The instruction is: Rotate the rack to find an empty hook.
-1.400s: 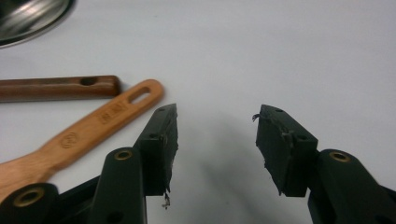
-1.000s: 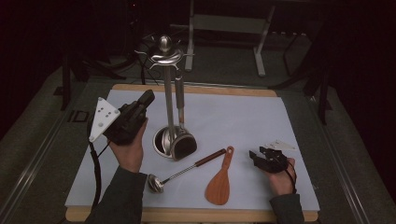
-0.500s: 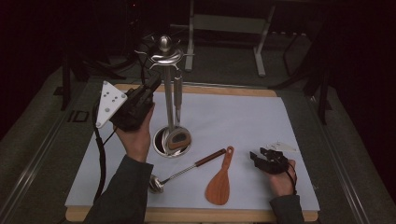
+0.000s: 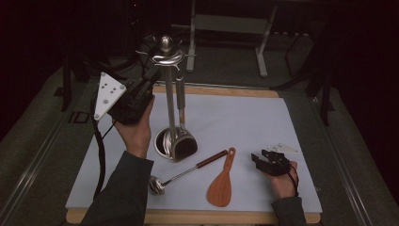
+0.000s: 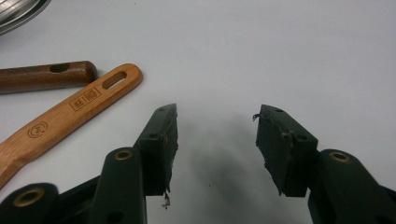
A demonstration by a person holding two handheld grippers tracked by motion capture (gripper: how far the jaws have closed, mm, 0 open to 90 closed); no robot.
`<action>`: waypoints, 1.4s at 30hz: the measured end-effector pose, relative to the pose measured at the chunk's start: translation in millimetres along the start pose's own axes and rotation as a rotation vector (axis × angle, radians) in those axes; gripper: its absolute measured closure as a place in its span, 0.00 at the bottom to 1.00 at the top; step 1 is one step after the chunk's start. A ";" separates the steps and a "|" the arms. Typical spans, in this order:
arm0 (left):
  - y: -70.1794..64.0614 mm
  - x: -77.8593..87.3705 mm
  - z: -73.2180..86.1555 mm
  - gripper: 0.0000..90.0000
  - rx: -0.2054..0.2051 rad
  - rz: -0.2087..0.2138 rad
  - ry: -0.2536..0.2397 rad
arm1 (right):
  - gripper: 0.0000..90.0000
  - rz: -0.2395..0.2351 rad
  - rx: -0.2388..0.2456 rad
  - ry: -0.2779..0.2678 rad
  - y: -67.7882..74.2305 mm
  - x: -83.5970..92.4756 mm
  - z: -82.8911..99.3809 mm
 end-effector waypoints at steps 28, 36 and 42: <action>36.9 -8.0 -0.7 1.00 -0.014 -0.078 0.020 | 0.54 -0.005 -0.005 -0.004 -0.2 1.1 -0.6; 44.2 -13.5 1.2 1.00 -0.017 -0.095 0.034 | 0.53 -0.007 -0.006 -0.003 -0.1 0.7 -0.3; 51.1 -18.3 2.7 1.00 -0.018 -0.109 0.052 | 0.54 -0.006 -0.005 -0.003 -0.3 0.5 0.0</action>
Point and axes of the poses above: each handheld gripper's, and its own axes: x roughly backward along the jaws, z roughly out of its underside, y roughly to its left, the point moved 9 cm from there along -x, roughly forward along the jaws, and after that the axes turned 10 degrees about -y, right-handed, at the moved point
